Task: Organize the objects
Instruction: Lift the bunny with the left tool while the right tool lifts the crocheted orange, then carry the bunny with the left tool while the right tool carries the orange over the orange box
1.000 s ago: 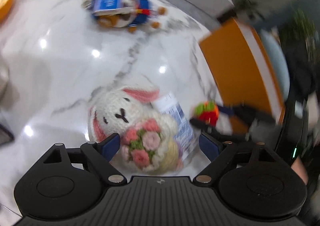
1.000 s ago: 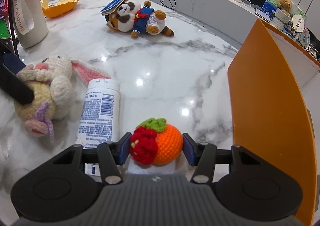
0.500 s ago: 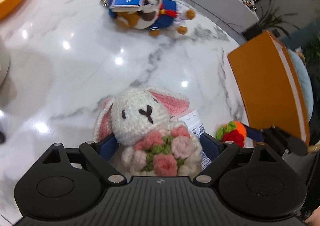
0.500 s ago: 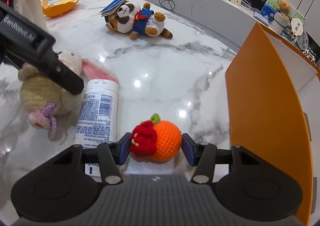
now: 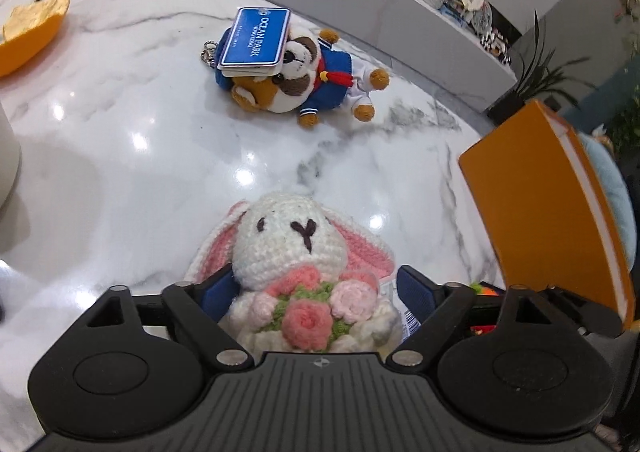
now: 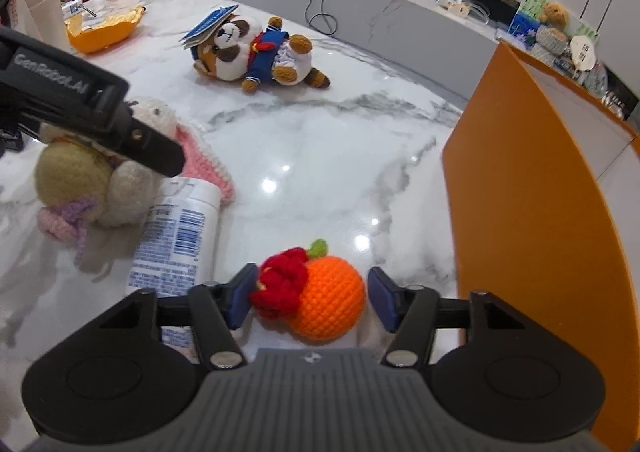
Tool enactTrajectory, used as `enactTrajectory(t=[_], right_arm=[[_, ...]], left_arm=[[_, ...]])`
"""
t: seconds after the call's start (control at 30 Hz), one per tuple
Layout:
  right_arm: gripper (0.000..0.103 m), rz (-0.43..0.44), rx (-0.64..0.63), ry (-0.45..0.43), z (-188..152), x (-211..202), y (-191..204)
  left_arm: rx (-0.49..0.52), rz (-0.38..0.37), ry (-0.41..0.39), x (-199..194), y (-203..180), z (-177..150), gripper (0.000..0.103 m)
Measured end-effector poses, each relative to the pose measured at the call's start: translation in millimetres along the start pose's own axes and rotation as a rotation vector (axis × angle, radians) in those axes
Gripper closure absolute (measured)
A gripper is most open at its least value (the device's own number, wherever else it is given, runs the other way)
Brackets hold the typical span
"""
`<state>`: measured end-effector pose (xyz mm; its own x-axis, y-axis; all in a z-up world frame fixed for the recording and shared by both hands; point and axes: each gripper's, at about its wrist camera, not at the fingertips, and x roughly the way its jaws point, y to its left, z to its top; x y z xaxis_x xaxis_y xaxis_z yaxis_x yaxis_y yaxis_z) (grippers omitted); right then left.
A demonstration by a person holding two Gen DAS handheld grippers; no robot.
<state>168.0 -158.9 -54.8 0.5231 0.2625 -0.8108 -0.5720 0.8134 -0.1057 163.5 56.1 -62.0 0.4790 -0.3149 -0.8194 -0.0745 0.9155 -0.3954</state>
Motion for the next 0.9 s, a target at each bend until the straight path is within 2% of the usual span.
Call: enactTrajectory(t=[0.13,0.2,0.43,0.57,0.77,0.9], right_arm=[[0.047,0.003,0.004,0.008,0,-1,-1],[0.048,0.003,0.007,0.010,0,-1,-1],[0.048,-0.002,0.019,-0.026,5,-10,-5],[0.048,-0.002,0.032,-0.058,9,-21,-10],[0.048,-0.015,0.045,-0.088,14,-35,-17],[0.048,-0.032,0.062,-0.117,19,-48,-22]], left_arm=[[0.010,-0.012,0.008,-1,-1,-1,0.025],[0.002,-0.038,0.015,-1,0,0,0.027],[0.029,-0.063,-0.027,-15,-7,3,0.028],[0.081,-0.030,-0.049,-19,-15,3,0.028],[0.075,-0.016,-0.052,-19,-18,2,0.028],[0.123,0.006,-0.064,-23,-29,2,0.028]])
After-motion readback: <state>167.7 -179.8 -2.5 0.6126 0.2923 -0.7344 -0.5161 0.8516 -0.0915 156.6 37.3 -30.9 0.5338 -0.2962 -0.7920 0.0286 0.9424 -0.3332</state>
